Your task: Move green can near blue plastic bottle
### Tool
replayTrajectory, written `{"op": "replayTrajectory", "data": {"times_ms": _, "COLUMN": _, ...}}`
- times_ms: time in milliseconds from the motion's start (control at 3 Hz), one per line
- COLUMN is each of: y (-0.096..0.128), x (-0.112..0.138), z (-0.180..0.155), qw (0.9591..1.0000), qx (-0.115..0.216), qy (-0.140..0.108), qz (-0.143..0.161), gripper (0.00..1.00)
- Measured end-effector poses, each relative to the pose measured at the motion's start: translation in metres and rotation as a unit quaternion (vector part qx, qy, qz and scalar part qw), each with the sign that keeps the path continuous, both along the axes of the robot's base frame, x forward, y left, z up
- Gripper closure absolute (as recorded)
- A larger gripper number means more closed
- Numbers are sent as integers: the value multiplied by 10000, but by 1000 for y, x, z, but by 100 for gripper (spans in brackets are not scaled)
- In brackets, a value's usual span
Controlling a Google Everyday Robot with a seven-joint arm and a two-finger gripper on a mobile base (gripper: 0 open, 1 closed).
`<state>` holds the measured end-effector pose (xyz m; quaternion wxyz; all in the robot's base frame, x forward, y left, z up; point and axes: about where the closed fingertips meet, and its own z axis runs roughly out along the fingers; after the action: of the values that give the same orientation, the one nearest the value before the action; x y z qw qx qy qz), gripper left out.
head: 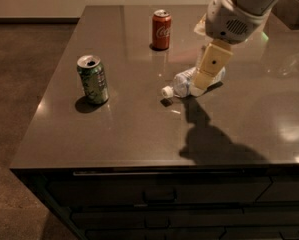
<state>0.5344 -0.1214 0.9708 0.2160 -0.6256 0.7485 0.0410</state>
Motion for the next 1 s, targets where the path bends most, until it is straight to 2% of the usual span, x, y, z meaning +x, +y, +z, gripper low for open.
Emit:
{"op": "replayTrajectory", "data": {"times_ms": 667, "y": 61, "x": 53, "z": -22, "qw": 9979, "qx": 621, "qy": 22, "qz": 194, "gripper": 0}}
{"op": "replayTrajectory", "data": {"times_ms": 1000, "y": 89, "x": 75, "z": -42, "qw": 9962, "qx": 824, "qy": 138, "qz": 235, "gripper": 0}}
